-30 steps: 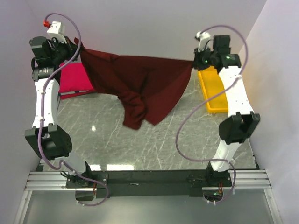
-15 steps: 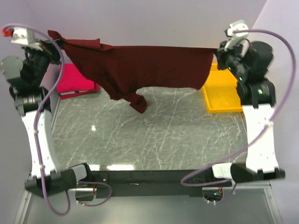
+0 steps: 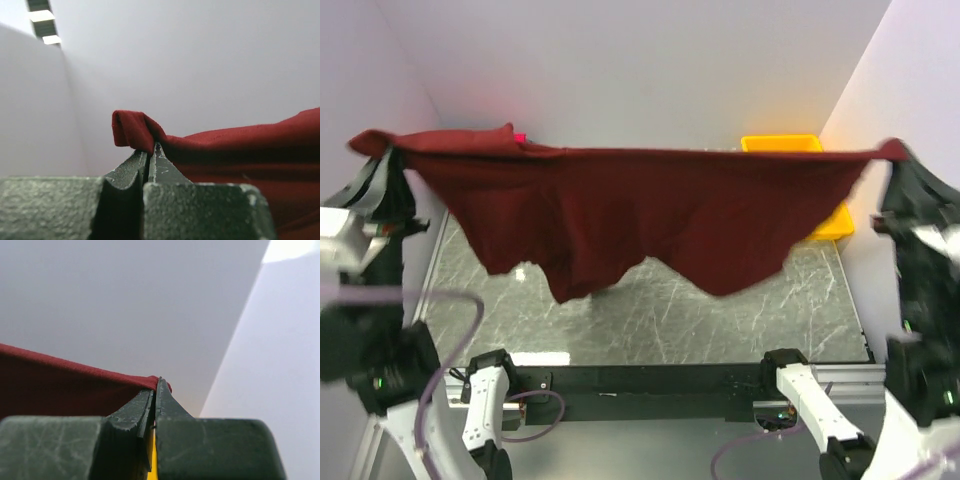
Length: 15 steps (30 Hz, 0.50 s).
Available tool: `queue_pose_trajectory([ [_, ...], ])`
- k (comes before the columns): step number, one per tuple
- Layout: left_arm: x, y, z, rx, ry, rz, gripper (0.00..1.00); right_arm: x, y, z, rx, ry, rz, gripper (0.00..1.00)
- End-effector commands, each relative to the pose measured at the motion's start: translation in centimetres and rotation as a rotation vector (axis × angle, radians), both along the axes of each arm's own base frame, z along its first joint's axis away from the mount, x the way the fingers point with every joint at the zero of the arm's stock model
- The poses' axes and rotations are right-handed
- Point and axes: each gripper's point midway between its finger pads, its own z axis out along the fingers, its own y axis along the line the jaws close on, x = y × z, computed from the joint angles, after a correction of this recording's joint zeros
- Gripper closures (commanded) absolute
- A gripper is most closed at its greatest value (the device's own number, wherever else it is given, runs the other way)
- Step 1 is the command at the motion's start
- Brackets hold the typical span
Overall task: Fold and stack the t-shirts
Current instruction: Flatten the tshirt out
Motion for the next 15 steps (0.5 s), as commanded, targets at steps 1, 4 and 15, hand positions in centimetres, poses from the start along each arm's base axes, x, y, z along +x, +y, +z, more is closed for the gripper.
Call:
queue_pose_trajectory([
  [1,-2.9,3.7,1.7,-0.056,-0.063,0.252,0.99,-5.6,-4.3,4.9,0.022,-0.239,-0.233,1.00],
  [4,-4.7,3.7,3.0,-0.016,-0.074,0.308,0.99,-7.5,-4.9,6.5,-0.014,-0.299,-0.285,1.00],
  [15,6.0,2.4,-7.0,0.120,0.382,0.090,0.99,8.8,-1.7,-4.1,-0.199,0.068,-0.175,1.00],
])
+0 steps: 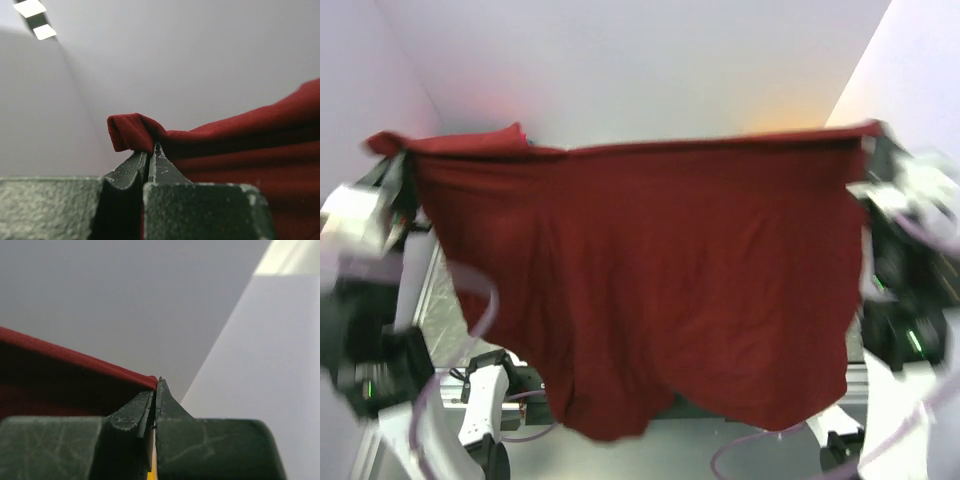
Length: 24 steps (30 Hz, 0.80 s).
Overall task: Fold and stack the t-shirts
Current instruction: Flatten the tshirt out
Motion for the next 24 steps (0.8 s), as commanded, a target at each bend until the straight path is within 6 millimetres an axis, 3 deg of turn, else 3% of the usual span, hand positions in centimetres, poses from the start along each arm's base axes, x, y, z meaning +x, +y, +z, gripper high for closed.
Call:
queue_pose_trajectory([
  [1,10.2,3.3,-9.9,-0.063,0.400,0.004,0.99,9.8,-0.1,-8.0,-0.040,0.258,-0.047,1.00],
  [2,12.0,3.3,-13.0,-0.075,0.477,-0.031,0.99,11.6,0.7,-9.9,-0.063,0.305,-0.009,1.00],
  [3,12.9,3.4,-14.6,-0.092,0.517,-0.046,0.99,12.8,1.2,-11.7,-0.080,0.345,0.013,1.00],
  [4,14.3,3.6,-16.3,-0.108,0.557,-0.065,0.99,14.5,1.7,-15.2,-0.087,0.421,0.034,1.00],
  [5,15.6,3.5,-19.6,-0.128,0.631,-0.101,0.99,15.6,2.2,-16.8,-0.096,0.457,0.057,1.00],
  [6,16.5,3.7,-21.1,-0.138,0.661,-0.105,0.99,17.3,3.0,-19.2,-0.110,0.515,0.093,1.00],
  [7,18.3,3.9,-23.8,-0.166,0.709,-0.112,0.99,19.2,3.8,-22.5,-0.115,0.592,0.126,1.00],
  [9,20.2,3.8,-26.5,-0.168,0.766,-0.113,0.99,20.9,4.8,-25.5,-0.127,0.664,0.160,1.00],
  [11,22.9,2.4,-30.8,-0.164,0.863,-0.128,0.99,23.6,5.8,-29.6,-0.135,0.754,0.176,1.00],
  [12,24.2,2.1,-31.3,-0.139,0.856,-0.121,0.99,24.6,6.1,-31.2,-0.139,0.790,0.176,1.00],
  [13,26.0,0.6,-33.9,-0.118,0.917,-0.149,0.99,25.7,6.3,-31.3,-0.138,0.796,0.171,1.00],
  [14,27.3,0.1,-34.7,-0.106,0.924,-0.146,0.99,27.6,6.8,-34.0,-0.135,0.855,0.172,1.00],
  [15,28.8,-0.2,-35.0,-0.099,0.912,-0.143,0.99,28.7,7.1,-35.1,-0.130,0.884,0.168,1.00],
  [16,31.1,-0.3,-38.5,-0.105,0.991,-0.120,0.99,30.2,7.1,-34.2,-0.116,0.871,0.141,1.00],
  [17,32.9,-0.1,-38.2,-0.121,0.984,-0.102,0.99,32.0,7.5,-37.2,-0.118,0.935,0.128,1.00],
  [18,35.1,0.2,-42.8,-0.137,1.099,-0.081,0.99,33.1,7.5,-37.9,-0.095,0.956,0.111,1.00],
  [19,36.5,0.7,-44.1,-0.141,1.141,-0.050,0.99,34.7,7.2,-36.4,-0.074,0.929,0.079,1.00],
  [20,39.3,0.9,-41.6,-0.161,1.096,-0.042,0.99,35.9,7.3,-39.9,-0.077,1.023,0.064,1.00],
  [21,41.2,1.0,-46.1,-0.166,1.195,-0.033,0.99,37.4,7.4,-38.5,-0.060,1.001,0.046,0.96],
  [22,41.7,1.0,-47.5,-0.167,1.264,-0.029,0.99,38.2,7.2,-38.8,-0.055,1.012,0.018,0.90],
  [23,44.1,0.3,-44.5,-0.178,1.213,-0.073,0.96,38.8,6.5,-42.2,-0.058,1.105,-0.038,0.80],
  [24,45.2,0.2,-46.9,-0.189,1.260,-0.079,0.74,39.3,6.4,-42.7,-0.042,1.130,-0.057,0.66],
])
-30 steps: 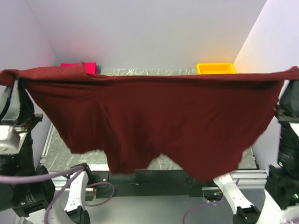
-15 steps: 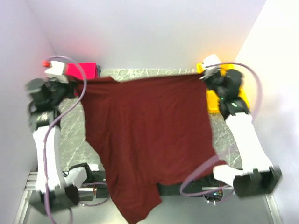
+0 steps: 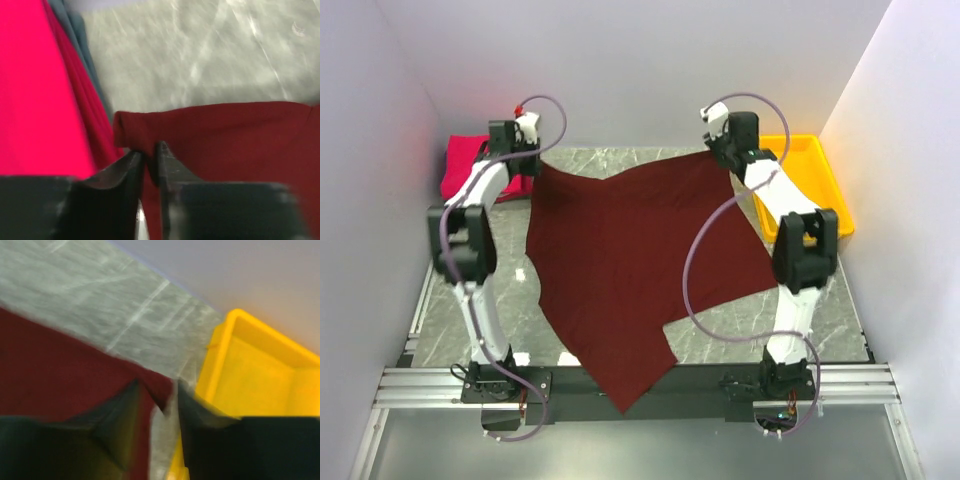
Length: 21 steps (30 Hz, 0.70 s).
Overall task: Fold and stack the t-shirts
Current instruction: Flatten the tshirt out
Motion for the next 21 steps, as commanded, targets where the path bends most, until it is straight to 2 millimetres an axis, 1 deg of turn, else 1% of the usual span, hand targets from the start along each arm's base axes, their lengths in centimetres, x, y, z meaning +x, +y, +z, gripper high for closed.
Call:
queue_pose_trajectory([
  [1,4.2,0.5,3.8,-0.023,-0.044,0.041,0.62,2.4,-1.5,2.6,-0.016,-0.018,-0.148,0.50],
  [2,4.5,0.4,4.0,-0.040,-0.043,0.047,0.49,2.3,-1.8,1.6,-0.019,0.024,-0.172,0.45],
  [3,4.8,0.5,4.7,-0.040,-0.057,0.054,0.29,2.3,-1.6,2.0,0.002,0.029,-0.177,0.40],
  [4,4.7,0.6,5.7,-0.037,-0.078,0.062,0.24,1.7,-1.8,3.5,0.017,0.021,-0.176,0.33],
  [5,4.4,0.9,6.4,-0.026,-0.094,0.062,0.19,1.2,-1.3,4.2,0.039,0.020,-0.153,0.27],
  [6,3.5,1.2,9.0,-0.023,-0.143,0.064,0.16,0.3,-1.1,3.8,0.047,0.042,-0.136,0.21],
  [7,2.3,1.2,8.1,-0.019,-0.116,0.054,0.16,-0.4,-0.7,4.3,0.056,0.050,-0.112,0.21],
  [8,1.2,1.2,8.3,-0.002,-0.107,0.033,0.17,-1.9,-0.6,5.2,0.063,0.066,-0.095,0.21],
  [9,-0.3,0.9,10.0,0.001,-0.124,0.009,0.19,-3.1,0.1,4.5,0.073,0.108,-0.043,0.21],
  [10,-2.0,0.4,8.4,0.004,-0.071,-0.023,0.21,-4.4,0.2,5.0,0.074,0.123,-0.018,0.21],
  [11,-4.1,0.1,7.2,0.014,-0.002,-0.068,0.23,-6.0,0.3,3.9,0.070,0.189,0.000,0.22],
  [12,-5.9,-0.8,8.1,-0.001,0.003,-0.122,0.28,-7.3,0.5,2.6,0.059,0.239,0.032,0.23],
  [13,-8.0,-1.3,6.0,-0.011,0.077,-0.152,0.30,-8.4,0.4,1.7,0.048,0.278,0.044,0.24],
  [14,-9.6,-1.9,5.4,-0.011,0.108,-0.206,0.32,-10.2,0.1,1.0,0.037,0.335,0.052,0.24],
  [15,-12.1,-2.4,5.2,-0.022,0.151,-0.242,0.35,-11.6,-0.1,-0.6,0.010,0.392,0.079,0.27],
  [16,-14.2,-3.1,3.4,-0.048,0.215,-0.284,0.37,-12.6,-0.2,-1.3,0.000,0.427,0.090,0.29],
  [17,-15.5,-3.5,2.8,-0.051,0.241,-0.312,0.40,-14.1,-0.5,-2.4,-0.014,0.488,0.099,0.32],
  [18,-17.7,-4.1,2.4,-0.066,0.291,-0.338,0.45,-15.2,-0.8,-3.6,-0.029,0.538,0.117,0.39],
  [19,-19.7,-4.7,0.8,-0.083,0.352,-0.366,0.48,-15.9,-1.0,-4.5,-0.039,0.579,0.121,0.43],
  [20,-20.9,-4.8,0.0,-0.077,0.387,-0.381,0.54,-17.0,-1.3,-5.3,-0.050,0.628,0.123,0.47],
  [21,-22.5,-6.2,-0.2,-0.065,0.401,-0.437,0.58,-17.8,-1.7,-6.3,-0.065,0.668,0.127,0.55],
])
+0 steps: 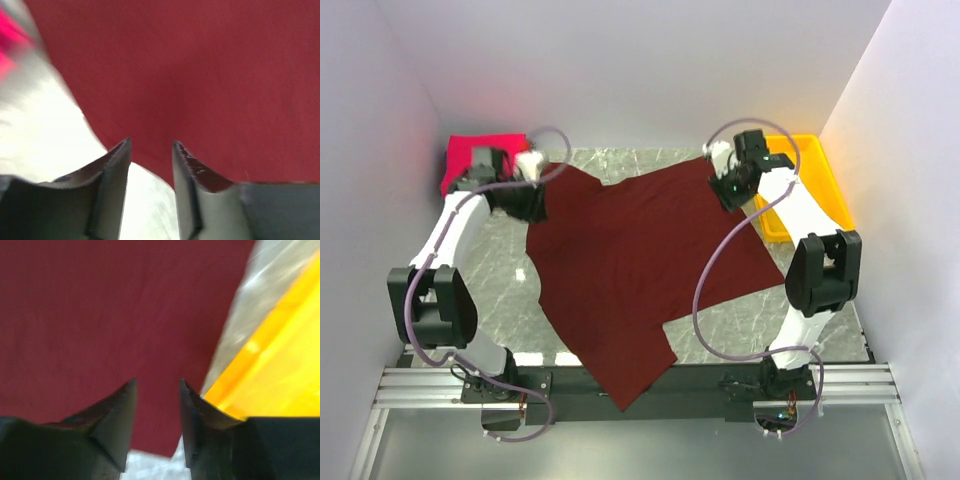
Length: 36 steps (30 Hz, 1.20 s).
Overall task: Fold and stack the t-shirts
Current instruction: Flatten the tshirt out
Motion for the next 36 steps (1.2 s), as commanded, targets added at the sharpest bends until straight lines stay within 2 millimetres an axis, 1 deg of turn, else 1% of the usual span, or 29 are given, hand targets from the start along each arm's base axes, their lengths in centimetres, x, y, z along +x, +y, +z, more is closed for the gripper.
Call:
queue_pose_trajectory([
  [1,-8.1,-2.9,-5.3,0.004,0.246,-0.189,0.61,-5.0,-1.4,-4.2,-0.055,0.234,0.048,0.58],
  [2,-9.0,-3.2,-5.8,0.021,0.256,-0.207,0.65,-5.4,-1.8,-4.7,-0.065,0.252,0.043,0.60],
  [3,-10.1,-4.1,-5.9,0.043,0.254,-0.245,0.66,-6.0,-2.3,-5.5,-0.081,0.280,0.049,0.66],
  [4,-11.5,-4.2,-7.1,0.061,0.290,-0.265,0.67,-6.3,-2.6,-6.1,-0.093,0.301,0.047,0.69],
  [5,-12.4,-4.1,-7.6,0.095,0.311,-0.289,0.71,-6.5,-3.2,-6.6,-0.117,0.314,0.040,0.72],
  [6,-13.7,-4.7,-8.5,0.113,0.348,-0.326,0.72,-7.0,-3.8,-7.2,-0.138,0.335,0.044,0.74],
  [8,-15.1,-4.6,-9.4,0.150,0.386,-0.361,0.75,-7.3,-4.6,-7.9,-0.161,0.357,0.037,0.79],
  [9,-15.7,-5.0,-9.9,0.168,0.396,-0.389,0.75,-7.8,-4.9,-8.4,-0.170,0.371,0.038,0.80],
  [10,-16.5,-5.0,-10.6,0.190,0.419,-0.407,0.75,-7.8,-5.1,-8.7,-0.177,0.377,0.034,0.80],
  [11,-16.8,-4.8,-11.2,0.221,0.425,-0.415,0.75,-7.9,-5.4,-8.9,-0.186,0.381,0.028,0.82],
  [12,-17.4,-5.2,-11.8,0.246,0.438,-0.443,0.75,-8.2,-5.5,-9.4,-0.190,0.395,0.027,0.84],
  [14,-18.2,-4.9,-13.1,0.281,0.471,-0.452,0.75,-8.4,-5.7,-10.3,-0.200,0.414,0.023,0.84],
  [15,-18.4,-4.6,-14.0,0.311,0.492,-0.457,0.75,-8.8,-5.9,-10.8,-0.209,0.430,0.019,0.88],
  [16,-18.6,-4.4,-14.3,0.324,0.505,-0.456,0.76,-9.0,-5.9,-11.5,-0.212,0.452,0.019,0.89],
  [19,-19.0,-2.9,-15.5,0.399,0.534,-0.464,0.78,-10.0,-6.1,-12.5,-0.219,0.496,0.013,0.93],
  [21,-19.4,-2.2,-16.0,0.431,0.548,-0.471,0.82,-11.0,-6.2,-13.1,-0.225,0.531,0.014,0.92],
  [22,-19.7,-1.4,-16.4,0.465,0.561,-0.473,0.84,-11.4,-6.3,-13.5,-0.230,0.550,0.018,0.92],
  [23,-19.8,-0.9,-16.7,0.479,0.571,-0.472,0.87,-12.4,-6.3,-13.8,-0.234,0.588,0.023,0.91],
  [25,-20.4,0.1,-17.0,0.501,0.595,-0.474,0.88,-13.7,-6.2,-14.5,-0.241,0.641,0.030,0.91],
  [26,-20.6,0.4,-17.1,0.505,0.605,-0.475,0.88,-14.9,-6.2,-14.8,-0.248,0.681,0.040,0.91],
  [28,-20.9,1.3,-17.2,0.520,0.627,-0.471,0.88,-16.2,-5.9,-14.8,-0.255,0.710,0.065,0.91],
  [29,-20.9,1.8,-17.2,0.523,0.629,-0.457,0.88,-17.5,-5.7,-15.0,-0.259,0.737,0.083,0.91],
  [31,-21.0,2.6,-17.3,0.537,0.638,-0.459,0.88,-18.7,-4.9,-14.4,-0.268,0.740,0.127,0.91],
  [32,-20.8,3.6,-17.4,0.543,0.649,-0.434,0.89,-20.1,-4.6,-14.5,-0.262,0.769,0.145,0.90],
  [33,-20.8,4.2,-17.5,0.545,0.658,-0.422,0.89,-20.7,-4.1,-14.0,-0.256,0.764,0.166,0.90],
  [34,-20.6,5.0,-17.5,0.556,0.661,-0.430,0.89,-21.5,-3.1,-13.6,-0.260,0.770,0.209,0.90],
  [35,-20.3,6.0,-17.7,0.575,0.666,-0.419,0.90,-22.8,-2.7,-13.3,-0.259,0.800,0.235,0.90],
  [36,-19.9,7.2,-17.7,0.559,0.664,-0.378,0.90,-23.5,-1.6,-12.6,-0.226,0.791,0.267,0.89],
])
